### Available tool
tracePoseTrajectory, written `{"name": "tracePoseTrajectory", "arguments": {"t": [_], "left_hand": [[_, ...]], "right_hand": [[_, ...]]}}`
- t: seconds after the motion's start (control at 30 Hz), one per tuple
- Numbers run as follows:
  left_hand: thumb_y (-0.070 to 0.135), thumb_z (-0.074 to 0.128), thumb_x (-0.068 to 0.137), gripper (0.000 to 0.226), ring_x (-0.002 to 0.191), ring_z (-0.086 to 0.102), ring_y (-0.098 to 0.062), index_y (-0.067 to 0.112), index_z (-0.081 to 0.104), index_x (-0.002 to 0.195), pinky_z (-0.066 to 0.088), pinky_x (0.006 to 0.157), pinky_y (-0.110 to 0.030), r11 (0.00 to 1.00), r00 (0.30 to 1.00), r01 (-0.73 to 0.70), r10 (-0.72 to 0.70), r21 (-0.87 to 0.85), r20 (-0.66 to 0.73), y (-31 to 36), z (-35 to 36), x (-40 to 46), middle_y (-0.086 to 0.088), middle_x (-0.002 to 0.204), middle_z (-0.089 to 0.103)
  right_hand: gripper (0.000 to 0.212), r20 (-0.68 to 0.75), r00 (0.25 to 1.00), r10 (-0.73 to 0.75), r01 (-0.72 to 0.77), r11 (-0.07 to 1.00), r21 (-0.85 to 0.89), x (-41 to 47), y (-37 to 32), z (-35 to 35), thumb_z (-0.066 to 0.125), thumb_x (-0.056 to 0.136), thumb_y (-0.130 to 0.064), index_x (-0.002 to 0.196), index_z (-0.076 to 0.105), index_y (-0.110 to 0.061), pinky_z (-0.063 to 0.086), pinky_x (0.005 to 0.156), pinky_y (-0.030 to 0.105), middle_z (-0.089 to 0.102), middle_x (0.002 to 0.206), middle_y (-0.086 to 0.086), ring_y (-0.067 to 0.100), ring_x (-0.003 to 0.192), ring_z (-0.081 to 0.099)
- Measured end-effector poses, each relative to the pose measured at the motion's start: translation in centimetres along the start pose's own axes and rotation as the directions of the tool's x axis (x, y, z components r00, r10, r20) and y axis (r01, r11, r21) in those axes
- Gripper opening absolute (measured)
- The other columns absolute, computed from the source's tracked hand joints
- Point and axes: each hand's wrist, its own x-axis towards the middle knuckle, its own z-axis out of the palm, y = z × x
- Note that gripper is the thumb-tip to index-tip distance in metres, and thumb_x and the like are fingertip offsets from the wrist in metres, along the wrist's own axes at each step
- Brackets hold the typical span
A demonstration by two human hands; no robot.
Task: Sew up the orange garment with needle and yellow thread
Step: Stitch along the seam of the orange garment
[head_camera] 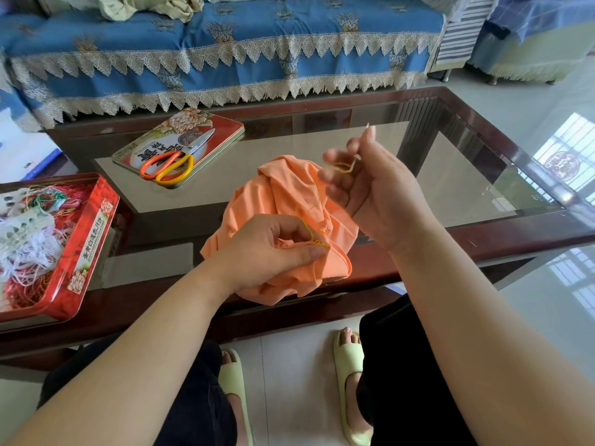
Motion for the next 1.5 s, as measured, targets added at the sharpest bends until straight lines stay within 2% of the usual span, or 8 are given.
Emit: {"name": "tracePoseTrajectory", "arguments": {"t": [0.1,0.23,0.47,0.6,0.77,0.9,1.2,1.5], "left_hand": [[0.039,0.070,0.072,0.022,0.080,0.060,0.005,0.020,0.073,0.084,0.043,0.073,-0.007,0.995,0.997,-0.066,0.062,-0.069,-0.055,0.2,-0.2,-0.1,0.011,0.083,0.071],[0.034,0.067,0.079,0.022,0.088,0.066,-0.015,0.015,0.073,0.088,0.051,0.080,-0.025,0.987,0.987,-0.135,0.126,-0.092,-0.100,0.1,-0.5,-0.2,-0.001,0.089,0.073],[0.036,0.070,0.084,0.014,0.084,0.063,-0.010,0.023,0.073,0.082,0.048,0.077,-0.023,0.975,0.963,-0.169,0.133,-0.141,-0.235,0.2,-0.7,-0.5,0.001,0.083,0.070],[0.038,0.060,0.083,0.014,0.074,0.061,-0.006,0.032,0.069,0.075,0.043,0.077,-0.029,0.961,0.946,-0.128,0.045,-0.245,-0.321,0.2,-1.2,-0.5,0.006,0.071,0.066],[0.061,0.064,0.079,0.034,0.092,0.062,-0.014,0.031,0.068,0.094,0.045,0.086,-0.034,0.975,0.986,-0.062,0.027,-0.214,-0.165,0.4,-1.2,-0.7,0.005,0.091,0.069],[0.049,0.068,0.068,0.032,0.089,0.063,0.002,0.035,0.068,0.097,0.046,0.083,-0.026,0.993,0.989,-0.066,0.052,-0.097,-0.140,0.7,-0.7,-0.8,0.016,0.093,0.070],[0.029,0.068,0.086,0.004,0.087,0.059,0.010,0.033,0.068,0.088,0.041,0.079,-0.022,0.995,0.970,-0.075,0.057,-0.067,-0.235,0.5,-0.9,-0.5,0.024,0.090,0.069],[0.040,0.065,0.088,0.023,0.101,0.062,-0.005,0.039,0.056,0.109,0.049,0.099,-0.045,0.992,0.962,-0.093,0.066,-0.087,-0.265,0.4,-0.9,-0.3,0.014,0.103,0.067]], "right_hand": [[0.033,-0.081,0.963,-0.256,0.145,0.751,-0.644,-0.3,1.6,0.4,0.037,0.104,-0.025,0.077,0.051,-0.015,0.050,0.052,0.032,0.059,0.063,-0.002,0.016,0.050,0.060],[0.029,-0.003,0.959,-0.284,0.150,0.514,-0.845,-0.3,3.6,1.3,0.040,0.103,-0.026,0.082,0.051,-0.010,0.046,0.059,0.033,0.057,0.066,0.002,0.013,0.058,0.056],[0.034,0.055,0.906,-0.421,0.272,0.477,-0.836,-0.6,4.4,1.6,0.041,0.103,-0.023,0.085,0.051,0.004,0.041,0.066,0.033,0.058,0.076,0.016,0.021,0.070,0.050],[0.027,0.050,0.838,-0.544,0.330,0.430,-0.840,-0.6,4.1,1.4,0.041,0.101,-0.024,0.083,0.052,-0.008,0.043,0.067,0.039,0.056,0.071,0.003,0.020,0.070,0.052],[0.020,0.072,0.820,-0.568,0.357,0.409,-0.840,-0.4,4.1,1.2,0.040,0.101,-0.024,0.084,0.049,-0.017,0.046,0.068,0.036,0.052,0.073,-0.016,0.011,0.071,0.052],[0.019,0.103,0.807,-0.581,0.374,0.369,-0.851,-0.2,4.3,1.3,0.040,0.101,-0.027,0.084,0.048,-0.020,0.049,0.068,0.042,0.053,0.073,-0.016,0.011,0.072,0.055],[0.031,0.181,0.776,-0.604,0.440,0.313,-0.842,-0.4,4.1,1.3,0.038,0.098,-0.031,0.087,0.055,-0.007,0.047,0.064,0.037,0.051,0.073,-0.017,0.009,0.070,0.053],[0.024,0.174,0.761,-0.625,0.466,0.340,-0.817,-0.4,4.1,1.1,0.039,0.099,-0.029,0.087,0.053,-0.013,0.046,0.066,0.028,0.051,0.076,-0.021,0.006,0.071,0.052]]}}
